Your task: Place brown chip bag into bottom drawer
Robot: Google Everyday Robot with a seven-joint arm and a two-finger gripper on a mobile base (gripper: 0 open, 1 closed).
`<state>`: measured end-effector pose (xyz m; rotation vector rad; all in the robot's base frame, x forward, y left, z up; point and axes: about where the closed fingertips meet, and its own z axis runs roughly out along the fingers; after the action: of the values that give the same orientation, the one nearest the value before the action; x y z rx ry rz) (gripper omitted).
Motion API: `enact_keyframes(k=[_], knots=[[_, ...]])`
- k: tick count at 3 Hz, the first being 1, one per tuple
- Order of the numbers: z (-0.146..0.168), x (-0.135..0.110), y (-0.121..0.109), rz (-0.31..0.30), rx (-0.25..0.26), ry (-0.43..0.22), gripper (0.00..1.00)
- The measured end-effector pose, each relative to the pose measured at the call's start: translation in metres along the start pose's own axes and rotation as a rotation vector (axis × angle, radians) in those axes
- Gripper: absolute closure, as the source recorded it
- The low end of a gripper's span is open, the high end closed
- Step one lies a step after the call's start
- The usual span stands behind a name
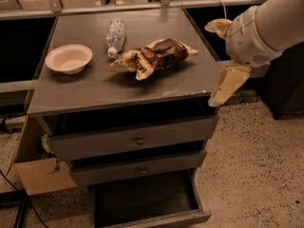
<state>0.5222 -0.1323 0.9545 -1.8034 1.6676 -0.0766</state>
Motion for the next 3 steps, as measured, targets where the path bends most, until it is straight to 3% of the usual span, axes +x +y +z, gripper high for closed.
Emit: enact_keyframes(k=[1,3], knots=[[0.008,-0.008,-0.008,-0.073,0.017,-0.024,0.0],[0.051,-0.042,-0.043,-0.285,0.033,-0.07,0.0]])
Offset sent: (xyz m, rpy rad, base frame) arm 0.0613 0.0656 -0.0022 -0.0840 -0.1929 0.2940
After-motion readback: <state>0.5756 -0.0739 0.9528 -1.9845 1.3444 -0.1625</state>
